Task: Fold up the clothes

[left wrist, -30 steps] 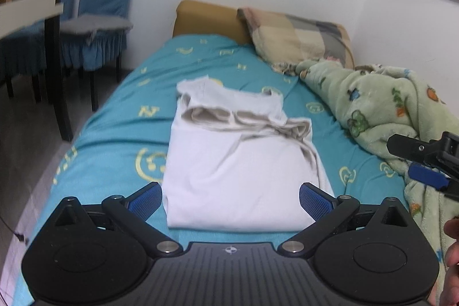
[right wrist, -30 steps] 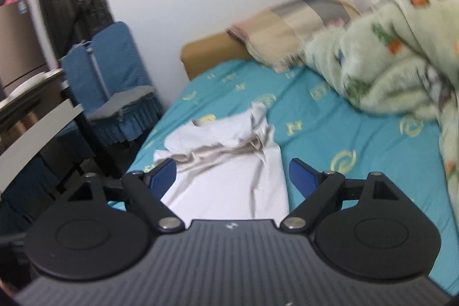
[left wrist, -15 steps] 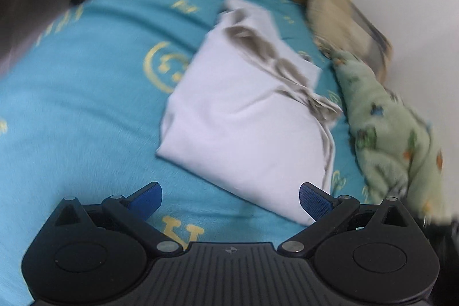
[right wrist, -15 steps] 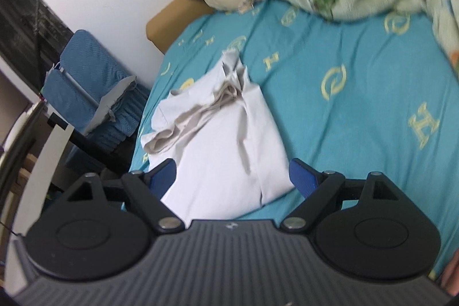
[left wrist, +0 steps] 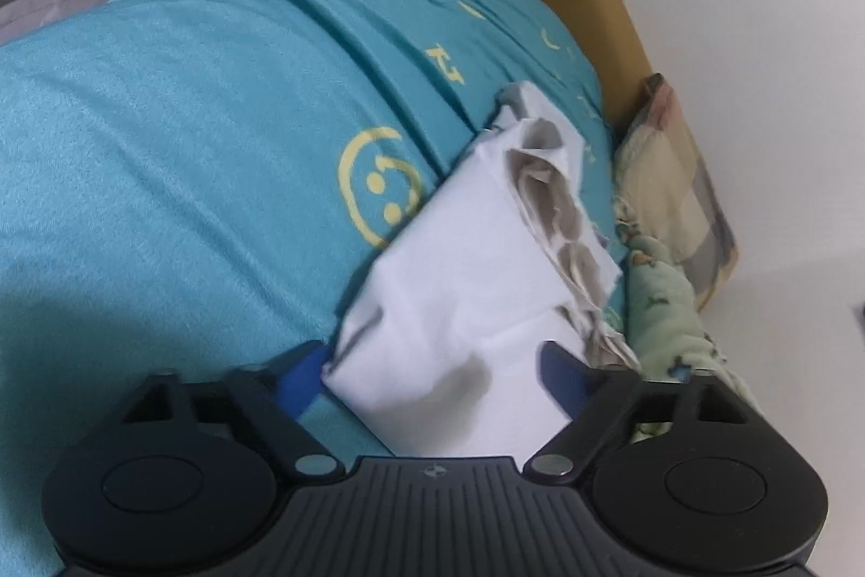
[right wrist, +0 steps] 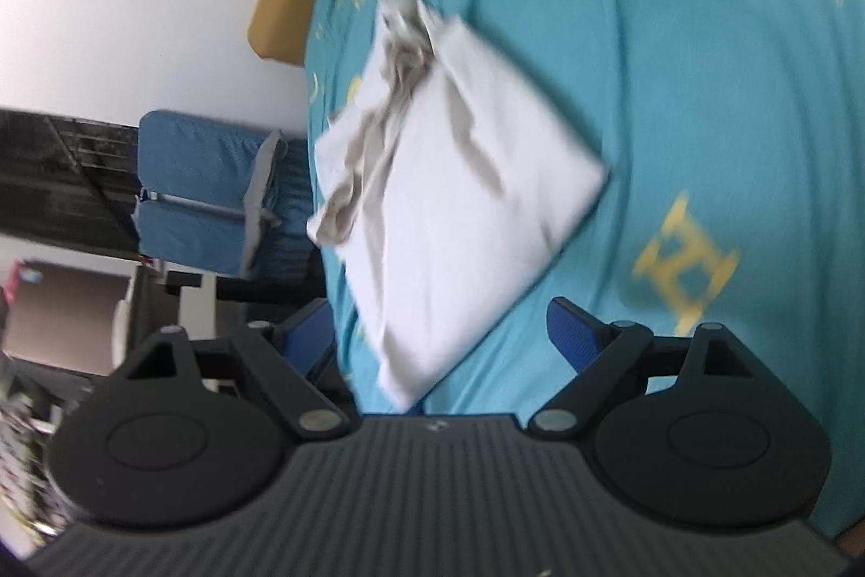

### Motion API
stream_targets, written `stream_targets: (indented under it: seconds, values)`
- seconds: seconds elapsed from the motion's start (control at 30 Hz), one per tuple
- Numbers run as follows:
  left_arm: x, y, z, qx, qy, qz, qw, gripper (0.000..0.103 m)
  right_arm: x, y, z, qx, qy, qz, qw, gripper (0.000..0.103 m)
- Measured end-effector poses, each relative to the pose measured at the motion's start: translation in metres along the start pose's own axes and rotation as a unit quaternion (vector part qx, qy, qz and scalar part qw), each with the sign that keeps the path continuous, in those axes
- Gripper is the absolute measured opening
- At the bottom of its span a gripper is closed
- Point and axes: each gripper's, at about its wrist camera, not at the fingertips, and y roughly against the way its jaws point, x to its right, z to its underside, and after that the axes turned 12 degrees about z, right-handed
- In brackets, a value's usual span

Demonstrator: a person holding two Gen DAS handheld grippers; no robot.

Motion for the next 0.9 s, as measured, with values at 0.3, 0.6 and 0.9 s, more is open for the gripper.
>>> stream_targets:
  seconds: [0.3,0.6,0.9]
  values:
    - [-0.008,0.0,0.003,-0.032,0.062,0.022,0.9973,0.085,0.009,-0.042,0.001,0.035,-0.074,0.037,0.996,0.078]
    - [0.005,-0.028,0.021,-0.114,0.045,0.066,0.9902,0.099,0.003,-0.043,-0.014,0.068,-0.065,0.066,0.993,0.018]
    - [0.004,-0.042,0.024,-0.095,0.03,0.074,0.9923,0.088,-0.022,-0.013,-0.017,0.094,-0.03,-0.03,0.995,0.01]
